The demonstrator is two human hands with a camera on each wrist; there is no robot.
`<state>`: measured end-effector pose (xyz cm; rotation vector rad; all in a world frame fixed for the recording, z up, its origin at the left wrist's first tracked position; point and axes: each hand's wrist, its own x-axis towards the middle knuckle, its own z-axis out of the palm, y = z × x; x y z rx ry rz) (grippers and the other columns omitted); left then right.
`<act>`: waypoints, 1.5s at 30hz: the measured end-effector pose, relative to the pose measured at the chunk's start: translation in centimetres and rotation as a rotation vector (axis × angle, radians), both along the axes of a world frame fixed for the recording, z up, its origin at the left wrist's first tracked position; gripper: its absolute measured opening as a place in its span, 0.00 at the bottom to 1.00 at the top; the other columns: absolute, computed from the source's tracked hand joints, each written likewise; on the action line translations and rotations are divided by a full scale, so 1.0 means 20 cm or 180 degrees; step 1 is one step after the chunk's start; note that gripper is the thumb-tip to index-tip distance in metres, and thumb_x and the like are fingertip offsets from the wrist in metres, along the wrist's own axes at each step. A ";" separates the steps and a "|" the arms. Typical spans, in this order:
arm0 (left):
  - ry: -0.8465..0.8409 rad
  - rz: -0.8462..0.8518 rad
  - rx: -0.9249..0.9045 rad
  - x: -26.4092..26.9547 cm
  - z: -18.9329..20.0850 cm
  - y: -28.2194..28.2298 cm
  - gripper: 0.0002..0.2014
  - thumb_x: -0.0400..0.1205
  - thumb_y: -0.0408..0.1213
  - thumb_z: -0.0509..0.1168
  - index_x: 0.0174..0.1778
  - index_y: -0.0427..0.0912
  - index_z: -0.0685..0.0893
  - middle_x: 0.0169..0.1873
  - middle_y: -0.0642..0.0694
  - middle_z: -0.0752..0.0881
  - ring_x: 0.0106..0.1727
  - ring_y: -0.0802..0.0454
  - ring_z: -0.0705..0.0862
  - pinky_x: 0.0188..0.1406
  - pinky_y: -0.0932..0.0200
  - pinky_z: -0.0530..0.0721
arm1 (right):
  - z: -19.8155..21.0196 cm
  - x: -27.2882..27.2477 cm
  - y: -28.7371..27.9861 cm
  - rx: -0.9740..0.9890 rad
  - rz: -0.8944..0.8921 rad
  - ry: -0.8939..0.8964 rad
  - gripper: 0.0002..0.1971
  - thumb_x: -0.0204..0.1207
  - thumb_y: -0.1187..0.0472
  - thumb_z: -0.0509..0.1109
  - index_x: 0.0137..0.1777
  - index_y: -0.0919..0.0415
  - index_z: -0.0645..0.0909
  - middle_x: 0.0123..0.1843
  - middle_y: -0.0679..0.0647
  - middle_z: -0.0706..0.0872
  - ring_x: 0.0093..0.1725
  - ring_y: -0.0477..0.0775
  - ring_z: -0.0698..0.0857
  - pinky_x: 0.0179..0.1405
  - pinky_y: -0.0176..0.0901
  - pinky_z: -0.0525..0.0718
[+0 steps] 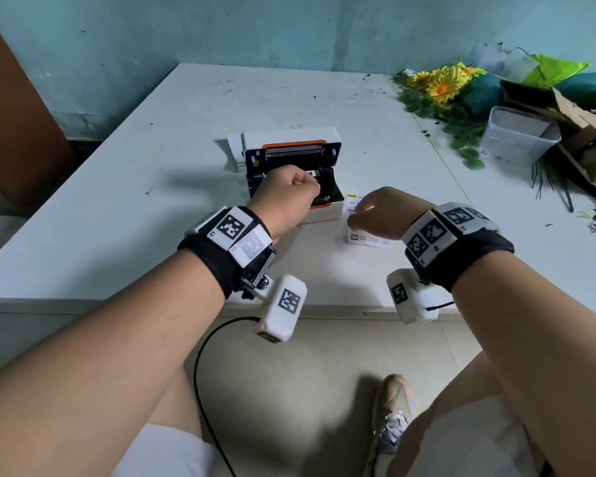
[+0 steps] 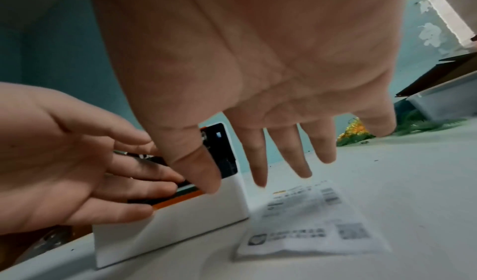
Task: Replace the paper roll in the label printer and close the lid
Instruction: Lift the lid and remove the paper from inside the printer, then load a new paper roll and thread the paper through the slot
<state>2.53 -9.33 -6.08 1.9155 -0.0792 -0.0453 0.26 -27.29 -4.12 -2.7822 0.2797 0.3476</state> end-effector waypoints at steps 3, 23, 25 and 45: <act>-0.0049 0.0078 0.0050 -0.02 0.01 0.09 0.04 0.85 0.38 0.67 0.49 0.48 0.87 0.59 0.38 0.91 0.62 0.42 0.90 0.64 0.43 0.89 | 0.04 -0.02 0.05 0.0532 -0.0152 -0.0370 0.28 0.82 0.48 0.71 0.82 0.52 0.78 0.78 0.53 0.85 0.72 0.57 0.85 0.60 0.44 0.76; 0.0238 0.0738 -0.0025 0.13 -0.05 0.52 0.36 0.77 0.48 0.77 0.79 0.39 0.75 0.53 0.50 0.84 0.63 0.48 0.85 0.73 0.44 0.84 | 0.03 0.12 0.40 0.1831 -0.0560 -0.0667 0.18 0.80 0.59 0.73 0.68 0.64 0.88 0.44 0.54 0.83 0.41 0.54 0.79 0.40 0.43 0.74; 0.0339 0.0716 -0.0035 0.18 -0.07 0.56 0.44 0.80 0.48 0.78 0.87 0.38 0.64 0.66 0.49 0.82 0.68 0.49 0.82 0.75 0.48 0.80 | 0.02 0.12 0.42 0.1899 -0.0445 -0.0627 0.18 0.80 0.58 0.74 0.69 0.58 0.87 0.44 0.52 0.85 0.40 0.52 0.81 0.44 0.44 0.77; 0.0818 0.0185 -0.1034 0.21 -0.07 0.62 0.13 0.87 0.40 0.51 0.49 0.47 0.81 0.52 0.39 0.86 0.41 0.50 0.83 0.40 0.58 0.81 | 0.02 0.19 0.46 0.2448 -0.1023 -0.0448 0.25 0.79 0.56 0.73 0.74 0.55 0.73 0.51 0.57 0.79 0.50 0.58 0.81 0.51 0.51 0.85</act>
